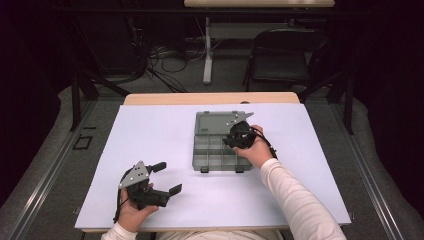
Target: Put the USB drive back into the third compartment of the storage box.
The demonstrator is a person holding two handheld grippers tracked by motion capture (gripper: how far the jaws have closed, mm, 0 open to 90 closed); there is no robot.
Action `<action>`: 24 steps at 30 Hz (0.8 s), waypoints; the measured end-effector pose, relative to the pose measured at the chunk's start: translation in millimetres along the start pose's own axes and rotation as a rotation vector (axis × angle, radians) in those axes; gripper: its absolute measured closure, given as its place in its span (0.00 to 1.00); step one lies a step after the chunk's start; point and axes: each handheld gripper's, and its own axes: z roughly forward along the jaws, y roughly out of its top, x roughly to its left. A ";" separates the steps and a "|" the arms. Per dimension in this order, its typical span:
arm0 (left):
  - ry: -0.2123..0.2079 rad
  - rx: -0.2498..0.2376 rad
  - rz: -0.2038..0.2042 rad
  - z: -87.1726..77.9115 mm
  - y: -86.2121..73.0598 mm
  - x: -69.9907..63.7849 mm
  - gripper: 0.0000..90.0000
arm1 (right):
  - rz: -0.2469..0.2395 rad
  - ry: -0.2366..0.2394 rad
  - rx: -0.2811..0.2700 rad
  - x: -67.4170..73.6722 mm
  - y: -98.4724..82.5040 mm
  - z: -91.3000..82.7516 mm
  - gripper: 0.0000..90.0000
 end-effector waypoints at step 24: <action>0.013 -0.005 -0.024 10.8 3.1 8.3 0.04 | 0.051 -0.076 -0.165 9.6 -2.5 -39.9 0.31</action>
